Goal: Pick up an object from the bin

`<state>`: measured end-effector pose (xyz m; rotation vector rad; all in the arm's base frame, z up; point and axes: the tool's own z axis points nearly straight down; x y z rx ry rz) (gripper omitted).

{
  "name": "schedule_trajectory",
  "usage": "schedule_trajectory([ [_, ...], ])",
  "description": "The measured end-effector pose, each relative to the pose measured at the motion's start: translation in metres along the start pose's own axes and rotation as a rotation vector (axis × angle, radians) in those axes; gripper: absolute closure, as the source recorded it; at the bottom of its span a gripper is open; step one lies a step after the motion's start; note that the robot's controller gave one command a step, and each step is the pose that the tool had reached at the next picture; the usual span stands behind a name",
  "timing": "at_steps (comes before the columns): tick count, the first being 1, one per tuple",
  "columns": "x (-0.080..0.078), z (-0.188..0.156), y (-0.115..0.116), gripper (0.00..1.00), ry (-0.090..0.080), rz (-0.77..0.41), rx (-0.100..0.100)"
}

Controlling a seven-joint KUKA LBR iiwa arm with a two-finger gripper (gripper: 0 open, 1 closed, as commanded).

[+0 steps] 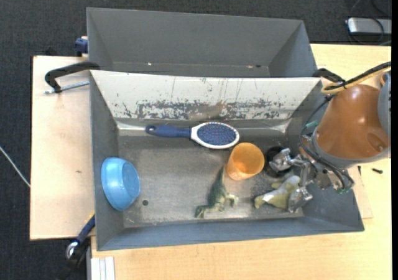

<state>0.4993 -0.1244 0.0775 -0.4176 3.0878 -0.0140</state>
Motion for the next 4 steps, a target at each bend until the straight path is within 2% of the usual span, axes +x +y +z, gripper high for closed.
schedule_trajectory([
  [1,0.004,-0.025,0.004,0.0,0.016,-0.072,-0.01],
  [2,0.008,-0.023,-0.011,0.0,0.018,-0.04,-0.011],
  [3,0.006,-0.001,-0.015,0.0,0.017,0.022,-0.011],
  [4,0.004,-0.002,-0.01,0.0,0.017,0.129,-0.009],
])
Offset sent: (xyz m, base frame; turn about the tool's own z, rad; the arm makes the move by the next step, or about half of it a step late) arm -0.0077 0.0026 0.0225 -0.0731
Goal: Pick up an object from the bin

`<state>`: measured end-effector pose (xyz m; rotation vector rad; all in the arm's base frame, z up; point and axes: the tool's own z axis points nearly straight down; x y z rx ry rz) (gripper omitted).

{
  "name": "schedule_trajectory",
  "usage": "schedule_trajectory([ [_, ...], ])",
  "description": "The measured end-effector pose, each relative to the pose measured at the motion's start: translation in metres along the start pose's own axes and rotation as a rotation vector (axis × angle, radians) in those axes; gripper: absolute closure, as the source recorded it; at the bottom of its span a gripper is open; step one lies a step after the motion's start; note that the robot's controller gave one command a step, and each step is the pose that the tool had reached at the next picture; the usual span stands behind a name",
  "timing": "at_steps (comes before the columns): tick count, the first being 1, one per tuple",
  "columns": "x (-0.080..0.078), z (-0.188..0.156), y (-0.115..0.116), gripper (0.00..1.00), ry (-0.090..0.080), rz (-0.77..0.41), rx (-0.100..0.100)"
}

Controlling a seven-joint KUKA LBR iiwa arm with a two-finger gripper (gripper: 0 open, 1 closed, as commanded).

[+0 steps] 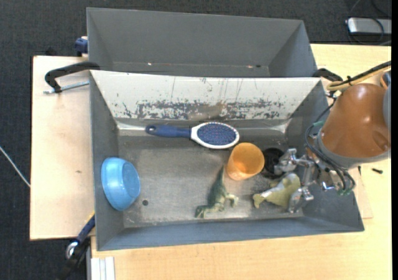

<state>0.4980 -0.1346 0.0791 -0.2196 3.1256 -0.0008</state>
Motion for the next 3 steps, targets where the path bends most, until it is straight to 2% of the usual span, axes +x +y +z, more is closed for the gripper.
schedule_trajectory([
  [1,-0.009,-0.004,0.001,1.0,-0.035,-0.001,0.007],
  [2,-0.012,-0.017,0.001,1.0,-0.001,-0.001,0.001],
  [3,-0.013,-0.023,0.001,1.0,0.002,-0.001,0.0],
])
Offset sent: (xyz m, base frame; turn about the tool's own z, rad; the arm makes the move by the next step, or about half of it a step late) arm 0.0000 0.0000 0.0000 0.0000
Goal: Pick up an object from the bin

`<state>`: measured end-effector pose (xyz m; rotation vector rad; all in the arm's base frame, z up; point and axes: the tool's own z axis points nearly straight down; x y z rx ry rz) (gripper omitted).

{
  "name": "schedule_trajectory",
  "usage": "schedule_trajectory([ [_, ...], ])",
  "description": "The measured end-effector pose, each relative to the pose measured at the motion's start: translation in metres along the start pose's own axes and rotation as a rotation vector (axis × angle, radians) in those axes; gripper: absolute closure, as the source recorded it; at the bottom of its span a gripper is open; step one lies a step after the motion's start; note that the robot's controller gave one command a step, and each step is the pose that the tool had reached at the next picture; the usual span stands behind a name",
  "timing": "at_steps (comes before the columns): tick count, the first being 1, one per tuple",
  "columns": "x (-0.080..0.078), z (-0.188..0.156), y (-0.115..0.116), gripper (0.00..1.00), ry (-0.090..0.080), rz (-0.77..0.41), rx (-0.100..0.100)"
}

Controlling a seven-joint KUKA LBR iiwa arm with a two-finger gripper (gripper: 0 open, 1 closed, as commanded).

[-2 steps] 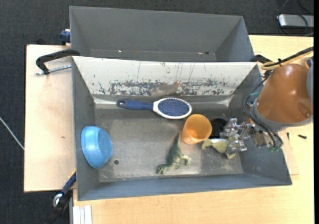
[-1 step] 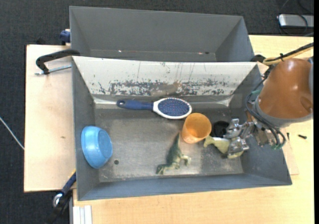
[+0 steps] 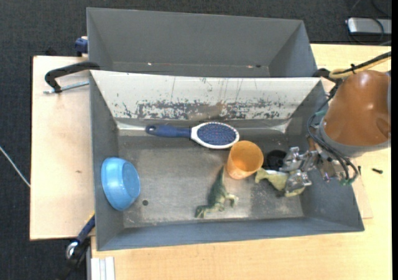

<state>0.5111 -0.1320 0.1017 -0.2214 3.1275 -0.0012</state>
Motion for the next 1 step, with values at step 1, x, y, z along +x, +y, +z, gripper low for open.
schedule_trajectory([
  [1,-0.0038,-0.0907,-0.0004,1.0,-0.007,0.001,0.003],
])
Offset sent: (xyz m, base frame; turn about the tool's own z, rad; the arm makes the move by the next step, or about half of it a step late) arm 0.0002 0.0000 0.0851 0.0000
